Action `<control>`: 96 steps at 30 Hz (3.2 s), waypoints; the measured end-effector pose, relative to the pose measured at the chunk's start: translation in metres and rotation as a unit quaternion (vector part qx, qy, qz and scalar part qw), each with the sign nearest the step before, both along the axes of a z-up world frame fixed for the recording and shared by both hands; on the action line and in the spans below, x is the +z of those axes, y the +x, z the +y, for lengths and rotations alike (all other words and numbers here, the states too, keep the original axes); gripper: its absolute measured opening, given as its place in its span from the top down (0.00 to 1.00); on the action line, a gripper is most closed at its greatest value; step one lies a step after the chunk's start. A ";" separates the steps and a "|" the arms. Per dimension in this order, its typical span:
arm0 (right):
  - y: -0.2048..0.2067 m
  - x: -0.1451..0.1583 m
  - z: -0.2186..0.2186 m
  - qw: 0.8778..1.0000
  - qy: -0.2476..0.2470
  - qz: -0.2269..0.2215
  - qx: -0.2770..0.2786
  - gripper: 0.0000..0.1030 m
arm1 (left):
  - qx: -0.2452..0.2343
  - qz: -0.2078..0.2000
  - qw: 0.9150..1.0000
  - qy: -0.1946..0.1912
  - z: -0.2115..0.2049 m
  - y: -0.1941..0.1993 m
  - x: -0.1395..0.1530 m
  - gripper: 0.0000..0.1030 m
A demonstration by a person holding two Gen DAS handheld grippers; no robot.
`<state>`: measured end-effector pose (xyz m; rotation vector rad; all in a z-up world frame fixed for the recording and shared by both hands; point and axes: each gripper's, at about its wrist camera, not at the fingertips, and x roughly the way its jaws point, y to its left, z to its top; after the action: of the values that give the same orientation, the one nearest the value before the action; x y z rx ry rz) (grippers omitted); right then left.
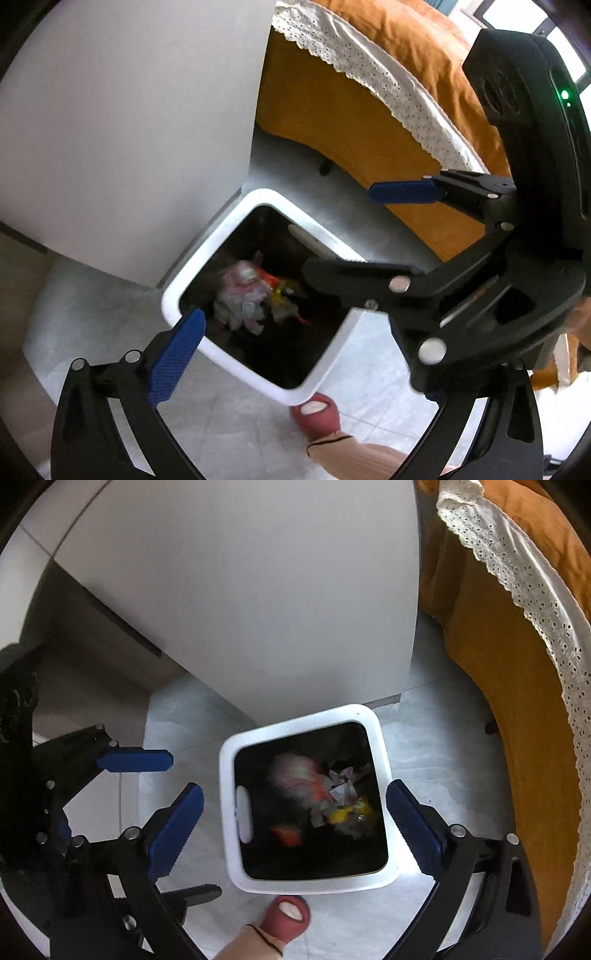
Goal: Collect trash
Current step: 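Open both grippers over the white bin to drop the bags, then raise both grippers back toward the desk, then grasp the orange cup with the left gripper while the right grasps the grey sock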
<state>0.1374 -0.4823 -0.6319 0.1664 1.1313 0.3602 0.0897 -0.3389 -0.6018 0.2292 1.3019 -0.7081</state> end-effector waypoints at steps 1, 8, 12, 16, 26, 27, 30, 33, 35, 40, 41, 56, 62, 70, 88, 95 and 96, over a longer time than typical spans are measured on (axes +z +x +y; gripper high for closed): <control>0.001 0.002 -0.005 1.000 -0.001 -0.001 -0.001 0.05 | 0.000 -0.005 1.000 0.005 0.000 0.001 0.005 0.05; -0.007 0.068 -0.013 0.999 -0.005 -0.018 -0.026 0.05 | 0.012 -0.025 1.000 0.010 0.009 0.009 0.070 0.05; -0.015 0.129 -0.013 0.999 -0.002 -0.037 -0.036 0.05 | 0.027 -0.053 0.998 0.000 0.014 0.011 0.128 0.05; -0.021 0.190 -0.010 0.997 0.002 -0.070 -0.042 0.05 | 0.038 -0.086 0.996 -0.007 0.023 0.010 0.187 0.05; -0.035 0.330 0.020 0.983 0.007 -0.180 -0.029 0.05 | 0.088 -0.185 0.978 -0.035 0.067 0.002 0.325 0.05; -0.035 0.341 0.022 0.982 0.009 -0.187 -0.024 0.05 | 0.097 -0.194 0.976 -0.036 0.075 0.002 0.338 0.05; -0.030 0.373 0.042 0.974 0.016 -0.224 -0.002 0.05 | 0.118 -0.218 0.968 -0.042 0.100 0.006 0.369 0.05; -0.022 0.401 0.068 0.968 0.024 -0.250 0.022 0.05 | 0.137 -0.241 0.960 -0.043 0.126 0.013 0.395 0.05; -0.012 0.420 0.092 0.962 0.032 -0.267 0.041 0.05 | 0.151 -0.259 0.953 -0.040 0.144 0.020 0.409 0.05; 0.022 0.448 0.147 0.954 0.034 -0.290 0.065 0.05 | 0.175 -0.292 0.939 -0.033 0.201 0.048 0.440 0.05; 0.030 0.453 0.158 0.953 0.035 -0.292 0.070 0.05 | 0.178 -0.297 0.938 -0.032 0.212 0.054 0.443 0.05; 0.157 0.470 0.312 0.952 0.006 -0.295 0.080 0.05 | 0.253 -0.315 0.915 0.005 0.397 0.171 0.456 0.05; 0.199 0.446 0.340 0.959 -0.007 -0.275 0.070 0.05 | 0.271 -0.281 0.921 -0.003 0.451 0.202 0.421 0.05; 0.229 0.426 0.360 0.964 -0.037 -0.256 0.062 0.05 | 0.271 -0.241 0.931 -0.047 0.462 0.229 0.387 0.05; 0.272 0.404 0.368 0.971 -0.073 -0.223 0.047 0.32 | 0.313 -0.217 0.923 -0.048 0.485 0.303 0.369 0.23; 0.276 0.408 0.358 0.974 -0.045 -0.217 0.040 0.66 | 0.304 -0.221 0.926 -0.040 0.482 0.308 0.368 0.94; 0.276 0.410 0.358 0.974 -0.043 -0.219 0.039 0.68 | 0.301 -0.231 0.924 -0.037 0.480 0.304 0.372 0.95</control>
<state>0.4130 -0.1247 -0.2218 -0.0346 0.7152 0.3934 0.3938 0.1409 -0.2302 -0.0719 0.8188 -0.1542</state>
